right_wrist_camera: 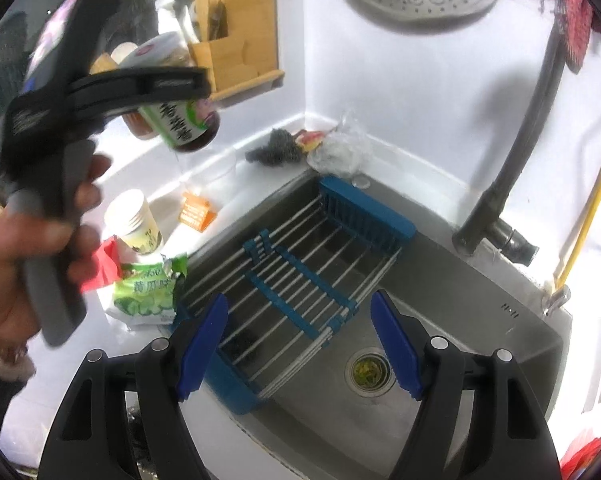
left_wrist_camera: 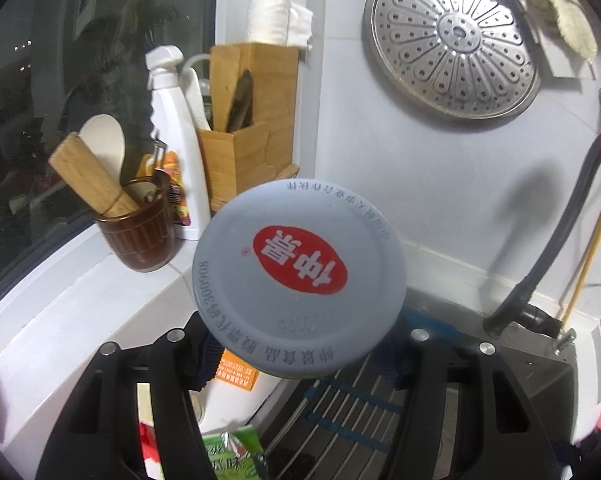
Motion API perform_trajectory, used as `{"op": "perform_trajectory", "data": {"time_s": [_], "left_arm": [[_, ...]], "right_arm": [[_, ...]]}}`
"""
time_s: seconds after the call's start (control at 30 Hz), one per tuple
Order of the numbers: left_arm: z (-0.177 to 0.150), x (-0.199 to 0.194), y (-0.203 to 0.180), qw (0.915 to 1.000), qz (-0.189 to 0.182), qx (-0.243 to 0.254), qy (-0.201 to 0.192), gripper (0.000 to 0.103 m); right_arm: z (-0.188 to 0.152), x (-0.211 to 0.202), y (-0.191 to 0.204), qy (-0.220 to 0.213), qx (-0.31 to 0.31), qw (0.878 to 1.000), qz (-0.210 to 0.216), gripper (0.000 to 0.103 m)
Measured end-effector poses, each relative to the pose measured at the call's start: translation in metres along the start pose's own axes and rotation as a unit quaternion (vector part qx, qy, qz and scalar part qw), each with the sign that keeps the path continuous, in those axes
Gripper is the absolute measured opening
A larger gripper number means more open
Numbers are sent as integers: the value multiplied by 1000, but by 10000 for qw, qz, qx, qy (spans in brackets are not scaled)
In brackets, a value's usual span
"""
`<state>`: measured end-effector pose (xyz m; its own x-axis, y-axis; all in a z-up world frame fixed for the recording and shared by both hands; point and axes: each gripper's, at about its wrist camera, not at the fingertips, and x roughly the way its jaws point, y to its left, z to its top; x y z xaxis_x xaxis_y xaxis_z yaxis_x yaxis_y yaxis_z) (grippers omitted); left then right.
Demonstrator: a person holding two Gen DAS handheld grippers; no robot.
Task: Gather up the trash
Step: 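Lift the jar with the left gripper and carry it over the trash bin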
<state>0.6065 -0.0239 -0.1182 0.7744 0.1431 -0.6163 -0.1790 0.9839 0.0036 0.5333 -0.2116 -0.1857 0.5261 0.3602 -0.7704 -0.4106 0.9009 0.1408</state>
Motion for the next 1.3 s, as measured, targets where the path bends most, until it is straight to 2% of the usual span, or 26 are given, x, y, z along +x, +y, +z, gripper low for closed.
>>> {"op": "perform_trajectory", "data": {"time_s": [0.27,0.53,0.83,1.13,1.3], "left_arm": [[-12,-54,17,9999,-8,-89,-108,61],[-37,-107,45,9994,40,-310,-147,61],[-77,-164,97,9970,395,-654,-95,61],[-134,-223,160,9901,962,-1020,-4,61],[-169,-256,194,9846,1251,-1220,105,61]], "right_arm": [[4,-14,21,-174,-136,9997,97,72],[4,-30,50,-305,-350,9988,168,72],[-8,-47,98,-366,-732,9961,342,72],[-30,-61,173,-328,-1283,9884,744,72],[-49,-65,224,-236,-1658,9802,1057,72]]}}
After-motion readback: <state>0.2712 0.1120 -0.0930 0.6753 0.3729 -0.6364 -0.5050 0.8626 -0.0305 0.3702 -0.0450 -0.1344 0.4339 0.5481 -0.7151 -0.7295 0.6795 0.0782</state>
